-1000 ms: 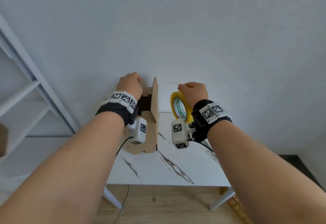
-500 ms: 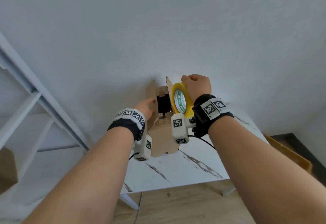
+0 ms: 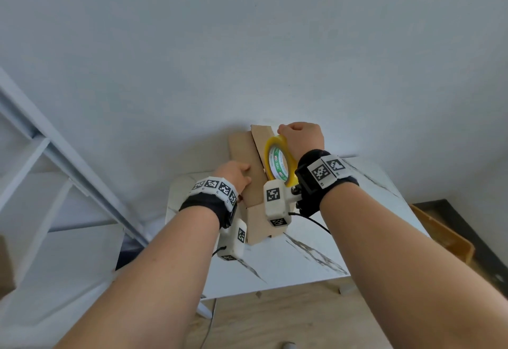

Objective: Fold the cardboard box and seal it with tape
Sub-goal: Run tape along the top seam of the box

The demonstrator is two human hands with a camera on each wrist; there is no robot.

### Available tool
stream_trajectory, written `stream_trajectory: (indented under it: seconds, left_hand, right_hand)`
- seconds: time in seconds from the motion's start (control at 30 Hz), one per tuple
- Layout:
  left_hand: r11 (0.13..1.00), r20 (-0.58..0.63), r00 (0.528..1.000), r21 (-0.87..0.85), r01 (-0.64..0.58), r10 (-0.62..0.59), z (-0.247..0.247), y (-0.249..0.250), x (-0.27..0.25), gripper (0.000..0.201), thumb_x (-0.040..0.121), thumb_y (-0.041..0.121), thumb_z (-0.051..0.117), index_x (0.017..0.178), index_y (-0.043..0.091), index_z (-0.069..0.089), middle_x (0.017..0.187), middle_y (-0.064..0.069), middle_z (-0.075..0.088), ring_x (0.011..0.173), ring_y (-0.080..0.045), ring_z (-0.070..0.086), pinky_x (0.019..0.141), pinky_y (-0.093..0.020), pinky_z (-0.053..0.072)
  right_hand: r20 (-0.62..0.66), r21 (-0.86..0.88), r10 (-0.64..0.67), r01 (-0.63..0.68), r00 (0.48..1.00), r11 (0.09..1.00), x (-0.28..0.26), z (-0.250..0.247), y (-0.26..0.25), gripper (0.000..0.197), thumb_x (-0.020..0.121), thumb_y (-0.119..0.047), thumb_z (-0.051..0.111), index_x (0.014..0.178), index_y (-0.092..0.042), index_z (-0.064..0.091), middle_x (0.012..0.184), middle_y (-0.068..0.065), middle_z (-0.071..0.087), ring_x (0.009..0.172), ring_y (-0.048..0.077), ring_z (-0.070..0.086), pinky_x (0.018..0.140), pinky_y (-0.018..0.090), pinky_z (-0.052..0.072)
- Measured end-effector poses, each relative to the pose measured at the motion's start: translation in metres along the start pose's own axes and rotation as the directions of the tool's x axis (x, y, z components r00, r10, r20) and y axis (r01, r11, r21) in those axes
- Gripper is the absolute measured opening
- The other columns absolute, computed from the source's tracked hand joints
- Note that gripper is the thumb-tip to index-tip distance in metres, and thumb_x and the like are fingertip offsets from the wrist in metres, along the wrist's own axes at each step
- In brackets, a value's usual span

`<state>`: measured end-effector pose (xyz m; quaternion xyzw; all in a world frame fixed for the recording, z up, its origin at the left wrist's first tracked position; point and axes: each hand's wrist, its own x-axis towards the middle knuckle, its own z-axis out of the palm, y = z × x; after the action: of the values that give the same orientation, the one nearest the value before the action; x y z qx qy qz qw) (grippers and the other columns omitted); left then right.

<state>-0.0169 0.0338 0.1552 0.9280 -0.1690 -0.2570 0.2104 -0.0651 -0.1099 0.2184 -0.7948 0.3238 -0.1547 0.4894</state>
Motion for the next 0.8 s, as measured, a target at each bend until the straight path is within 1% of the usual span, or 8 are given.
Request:
stream_trajectory:
  seconds: [0.1,0.17,0.33,0.4,0.47,0.57,0.67,0.8]
  left_hand:
    - [1.0,-0.036,0.999,-0.008,-0.023,0.023,0.005,0.007,0.003,0.036,0.091,0.02,0.058,0.126,0.018,0.06,0.118,-0.005,0.067,0.09,-0.022,0.07,0.08,-0.031,0.058]
    - [0.997,-0.039,0.999,-0.069,-0.026,0.024,0.008,0.012,0.004,0.025,0.089,0.02,0.059,0.11,0.012,0.07,0.097,-0.008,0.073,0.074,-0.019,0.069,0.07,-0.03,0.059]
    - [0.992,0.131,0.99,-0.11,0.057,-0.042,0.005,0.028,0.002,0.01,0.096,0.017,0.052,0.093,0.015,0.062,0.063,-0.006,0.06,0.044,-0.014,0.057,0.054,-0.025,0.052]
    - [0.999,0.036,0.999,-0.003,0.041,-0.041,-0.002,0.029,0.008,0.012,0.092,0.019,0.056,0.084,0.014,0.064,0.057,-0.001,0.058,0.044,-0.013,0.052,0.05,-0.023,0.044]
    - [0.987,-0.164,0.986,0.161,0.008,0.019,-0.01,0.028,0.015,0.017,0.087,0.016,0.056,0.072,0.014,0.062,0.067,-0.002,0.06,0.056,-0.016,0.054,0.056,-0.025,0.046]
    - [0.982,-0.291,0.953,0.187,-0.034,0.089,-0.02,0.023,0.03,0.022,0.088,0.013,0.054,0.108,0.009,0.063,0.112,-0.01,0.06,0.099,-0.027,0.06,0.087,-0.035,0.049]
    - [0.98,-0.213,0.973,0.192,-0.051,0.092,-0.025,0.017,0.049,0.052,0.091,0.014,0.052,0.141,0.013,0.038,0.152,-0.009,0.028,0.135,-0.027,0.037,0.109,-0.034,0.032]
    - [0.969,-0.048,0.996,0.239,-0.065,0.079,-0.028,0.018,0.067,0.066,0.095,0.006,0.039,0.153,0.015,0.009,0.161,0.001,-0.006,0.144,-0.025,0.024,0.111,-0.033,0.03]
  right_hand:
    - [0.021,-0.052,-0.02,0.021,1.0,0.998,0.009,-0.004,-0.003,0.03,0.081,-0.022,0.059,0.095,0.003,0.069,0.1,0.021,0.068,0.068,0.035,0.055,0.059,0.034,0.049]
    - [0.059,-0.088,-0.032,0.038,0.998,0.995,0.015,-0.006,-0.004,0.03,0.08,-0.021,0.059,0.096,0.002,0.069,0.1,0.021,0.068,0.077,0.042,0.057,0.064,0.039,0.054]
    - [0.139,-0.151,-0.04,0.061,0.99,0.987,0.025,-0.004,-0.004,0.026,0.079,-0.019,0.06,0.089,0.001,0.072,0.081,0.023,0.064,0.064,0.019,0.046,0.057,0.024,0.04]
    - [0.143,-0.17,-0.047,0.071,0.989,0.983,0.026,-0.001,-0.005,0.029,0.077,-0.019,0.059,0.092,0.003,0.069,0.086,0.027,0.06,0.064,0.018,0.042,0.058,0.025,0.037]
    - [0.154,-0.184,-0.057,0.085,0.986,0.979,0.027,0.002,-0.005,0.029,0.077,-0.019,0.059,0.093,0.003,0.069,0.094,0.025,0.065,0.064,0.018,0.042,0.058,0.026,0.037]
    - [0.165,-0.199,-0.052,0.085,0.985,0.976,0.032,0.002,-0.004,0.027,0.079,-0.02,0.06,0.091,0.001,0.072,0.083,0.022,0.067,0.062,0.018,0.046,0.057,0.025,0.041]
    - [0.17,-0.189,-0.058,0.09,0.984,0.978,0.037,0.001,0.0,0.024,0.08,-0.021,0.061,0.088,-0.001,0.073,0.09,0.017,0.071,0.063,0.018,0.051,0.058,0.025,0.045]
    - [0.181,-0.185,-0.061,0.095,0.982,0.978,0.039,0.0,0.002,0.02,0.082,-0.021,0.061,0.083,-0.008,0.075,0.086,0.009,0.073,0.07,0.02,0.061,0.063,0.026,0.051]
